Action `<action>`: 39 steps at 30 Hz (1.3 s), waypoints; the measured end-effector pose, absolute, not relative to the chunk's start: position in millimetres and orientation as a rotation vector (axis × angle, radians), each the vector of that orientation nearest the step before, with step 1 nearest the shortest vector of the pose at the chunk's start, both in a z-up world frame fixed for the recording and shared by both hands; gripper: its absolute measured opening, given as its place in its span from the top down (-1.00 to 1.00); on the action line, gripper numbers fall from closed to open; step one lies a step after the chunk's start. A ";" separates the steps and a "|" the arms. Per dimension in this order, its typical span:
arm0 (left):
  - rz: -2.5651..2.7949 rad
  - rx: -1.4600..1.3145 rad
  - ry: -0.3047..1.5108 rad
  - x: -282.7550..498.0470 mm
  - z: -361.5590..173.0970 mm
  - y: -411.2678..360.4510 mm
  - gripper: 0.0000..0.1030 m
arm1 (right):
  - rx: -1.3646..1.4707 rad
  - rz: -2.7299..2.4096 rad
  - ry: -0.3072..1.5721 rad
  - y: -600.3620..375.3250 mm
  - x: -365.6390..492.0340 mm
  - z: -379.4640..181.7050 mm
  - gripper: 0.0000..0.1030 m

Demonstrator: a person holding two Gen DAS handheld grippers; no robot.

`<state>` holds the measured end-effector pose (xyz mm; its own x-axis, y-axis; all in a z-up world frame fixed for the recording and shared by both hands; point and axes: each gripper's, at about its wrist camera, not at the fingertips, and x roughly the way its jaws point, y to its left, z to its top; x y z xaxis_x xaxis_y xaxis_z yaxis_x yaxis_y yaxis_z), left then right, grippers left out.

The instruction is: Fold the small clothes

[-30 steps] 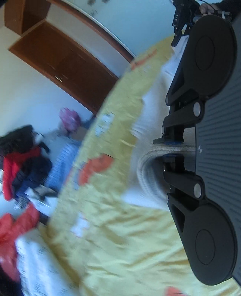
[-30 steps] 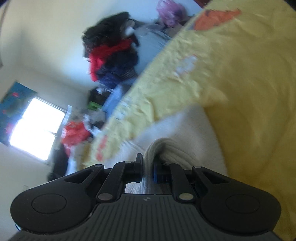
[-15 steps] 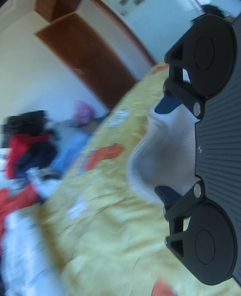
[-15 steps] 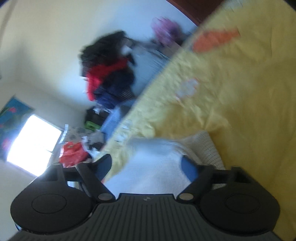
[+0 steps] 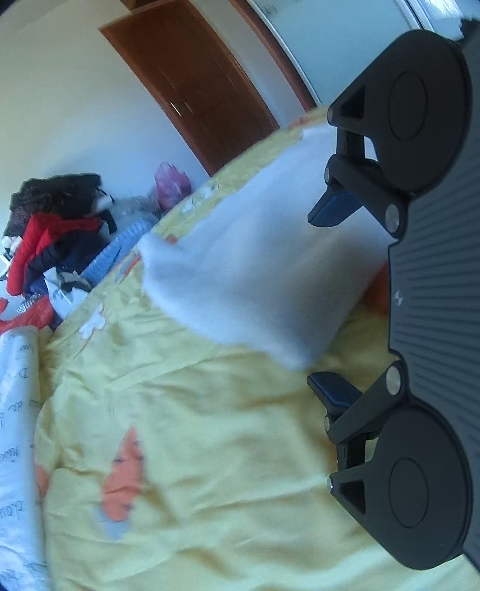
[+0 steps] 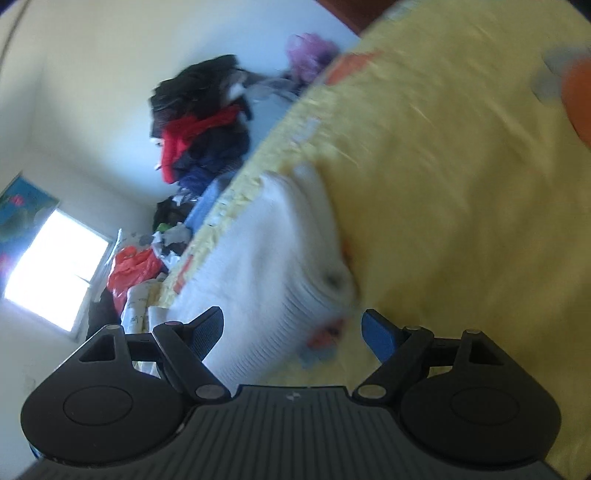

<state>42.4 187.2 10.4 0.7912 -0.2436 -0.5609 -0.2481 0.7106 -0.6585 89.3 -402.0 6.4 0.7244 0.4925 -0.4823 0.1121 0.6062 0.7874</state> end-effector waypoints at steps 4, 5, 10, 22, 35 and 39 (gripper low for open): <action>0.050 -0.807 0.652 56.2 10.2 174.8 -0.70 | 0.929 0.228 0.735 -387.3 98.2 -3.7 -0.56; 0.069 -0.809 0.648 62.8 10.7 173.9 -0.70 | 0.937 0.226 0.729 -381.5 104.6 -5.4 -0.56; 0.165 -0.869 0.635 81.1 7.6 180.5 -0.23 | 0.972 0.146 0.682 -358.0 127.5 -11.4 -0.48; 0.021 -0.784 0.626 53.4 65.4 182.3 0.52 | 0.962 0.176 0.610 -350.9 124.6 19.1 0.54; -0.093 -0.732 0.821 -84.7 14.0 200.0 0.20 | 0.952 0.182 0.809 -408.6 -32.4 -14.5 0.16; -0.041 -0.585 0.679 -97.3 65.4 228.1 -0.43 | 0.872 0.112 0.704 -438.7 -33.9 23.6 -0.20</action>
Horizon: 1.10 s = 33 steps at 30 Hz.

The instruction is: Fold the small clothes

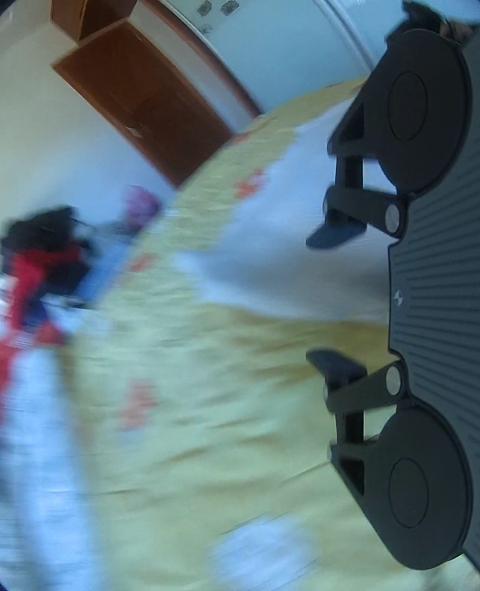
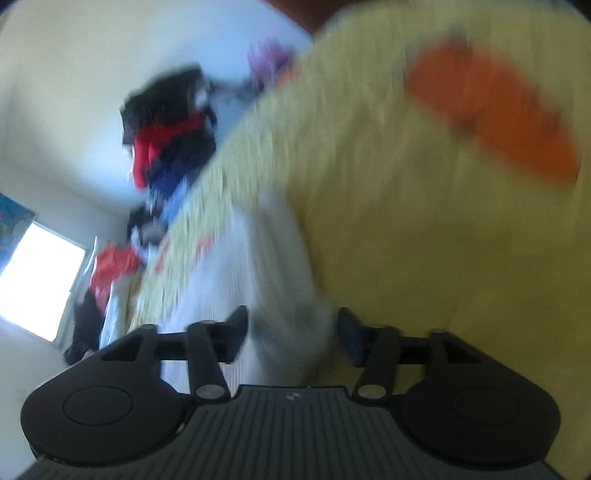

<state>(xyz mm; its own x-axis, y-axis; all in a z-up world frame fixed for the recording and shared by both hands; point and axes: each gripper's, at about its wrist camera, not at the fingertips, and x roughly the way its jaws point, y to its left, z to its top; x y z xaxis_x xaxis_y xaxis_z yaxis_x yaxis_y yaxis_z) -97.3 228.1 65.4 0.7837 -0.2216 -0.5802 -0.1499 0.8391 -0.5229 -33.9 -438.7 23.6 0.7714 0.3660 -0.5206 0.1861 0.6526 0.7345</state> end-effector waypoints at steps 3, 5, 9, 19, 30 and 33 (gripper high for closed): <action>0.059 -0.471 0.556 -87.9 94.9 232.3 -0.65 | 0.755 0.112 0.630 -446.5 -19.5 50.1 -0.20; 0.082 -0.393 0.558 -62.3 99.4 220.8 -0.65 | 0.666 0.147 0.627 -438.2 5.9 61.6 -0.20; 0.086 -0.156 0.639 6.2 80.7 168.5 -0.65 | 0.374 0.225 0.673 -391.5 72.6 69.5 -0.22; -0.030 0.121 0.780 107.8 38.0 96.9 0.18 | 0.117 0.375 0.879 -314.8 173.8 38.2 -0.09; 0.087 0.076 0.710 128.8 31.7 96.8 0.84 | 0.338 0.308 0.802 -352.0 172.0 28.6 0.77; 0.101 0.085 0.739 129.9 19.1 95.3 0.80 | 0.302 0.270 0.818 -341.7 170.9 14.7 0.70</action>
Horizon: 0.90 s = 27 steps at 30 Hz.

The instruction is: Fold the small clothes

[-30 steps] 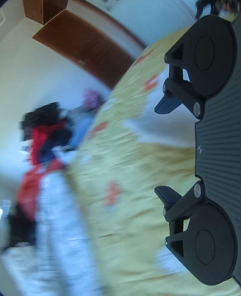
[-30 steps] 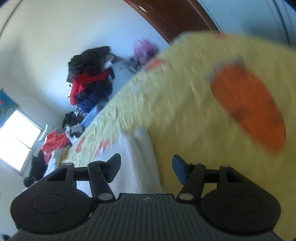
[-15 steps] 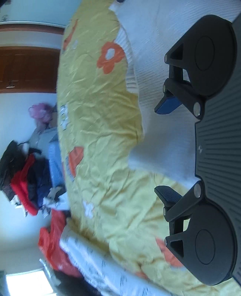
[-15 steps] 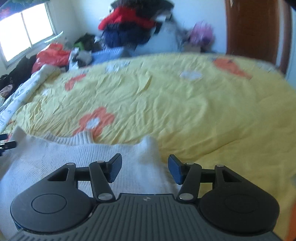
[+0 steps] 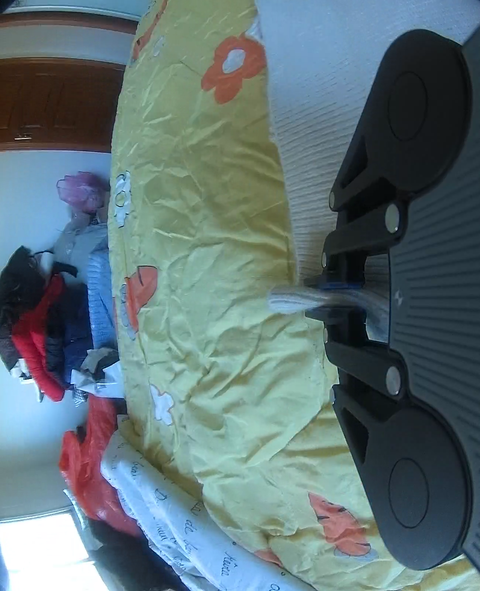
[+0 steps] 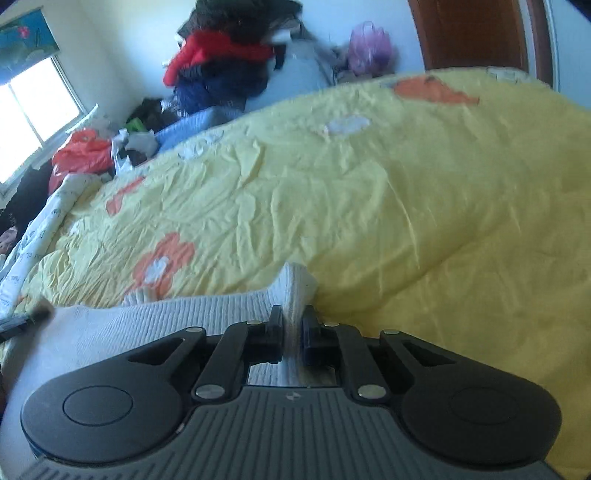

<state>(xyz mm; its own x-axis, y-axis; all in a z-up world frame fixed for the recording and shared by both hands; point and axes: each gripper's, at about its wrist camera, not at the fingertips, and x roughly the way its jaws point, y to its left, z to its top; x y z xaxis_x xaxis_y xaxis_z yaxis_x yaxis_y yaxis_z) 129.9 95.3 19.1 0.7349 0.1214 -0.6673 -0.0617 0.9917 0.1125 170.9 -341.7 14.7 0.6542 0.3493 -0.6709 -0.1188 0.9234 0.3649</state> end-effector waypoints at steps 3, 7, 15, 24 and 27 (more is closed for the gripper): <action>0.066 0.068 0.700 114.1 37.6 100.6 0.74 | 0.244 0.235 0.830 -334.0 161.6 26.6 0.03; 0.150 0.092 0.622 85.7 70.0 98.7 0.23 | 0.178 0.178 0.678 -331.8 130.1 64.2 0.00; 0.100 0.205 0.630 82.3 43.1 29.5 -0.73 | 0.035 0.254 0.655 -265.5 120.2 51.5 -0.22; 0.072 0.054 0.725 93.2 12.2 54.3 -0.79 | -0.012 0.155 0.710 -284.3 124.0 12.6 -0.27; 0.075 0.053 0.720 90.7 11.4 52.9 -0.79 | -0.038 0.097 0.679 -276.3 114.4 20.1 -0.21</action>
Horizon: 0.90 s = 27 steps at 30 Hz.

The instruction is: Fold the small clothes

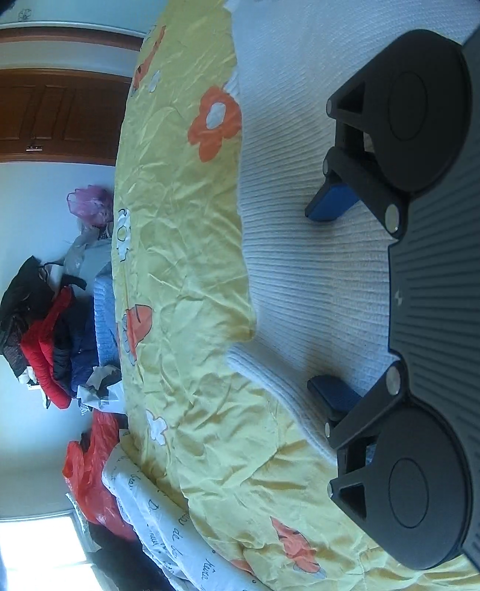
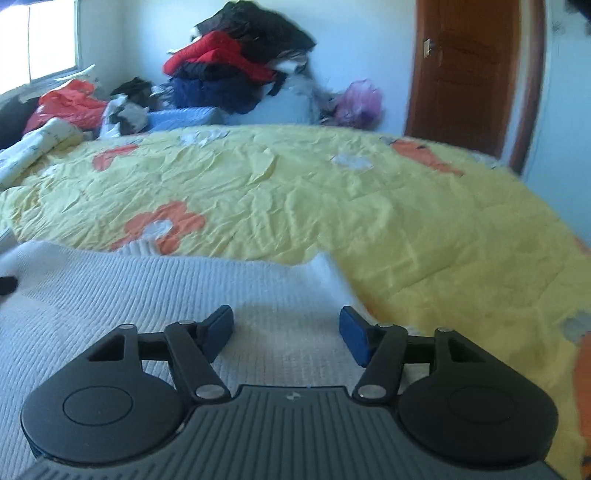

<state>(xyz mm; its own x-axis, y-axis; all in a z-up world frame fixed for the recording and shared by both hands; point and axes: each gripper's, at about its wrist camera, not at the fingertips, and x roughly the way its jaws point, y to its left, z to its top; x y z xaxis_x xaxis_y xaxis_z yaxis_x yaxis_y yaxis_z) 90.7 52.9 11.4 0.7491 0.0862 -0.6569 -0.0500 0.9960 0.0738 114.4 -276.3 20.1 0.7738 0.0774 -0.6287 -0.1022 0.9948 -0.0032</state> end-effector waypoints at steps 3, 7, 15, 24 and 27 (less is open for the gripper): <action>0.076 0.057 0.720 90.5 12.1 52.0 -0.79 | -0.023 0.102 0.623 -273.4 93.7 35.2 -0.29; 0.075 0.055 0.720 90.5 12.1 52.1 -0.79 | -0.065 0.151 0.643 -270.8 82.8 28.1 -0.51; 0.076 0.056 0.718 88.9 13.6 52.2 -0.80 | -0.006 0.173 0.631 -294.0 84.3 8.5 -0.58; 0.031 0.014 0.651 6.1 36.3 40.0 -0.78 | -0.017 0.243 0.574 -259.8 33.1 44.9 -0.66; 0.016 0.010 0.611 -1.2 9.4 48.2 -0.90 | -0.112 0.274 0.598 -238.7 31.5 29.1 -0.73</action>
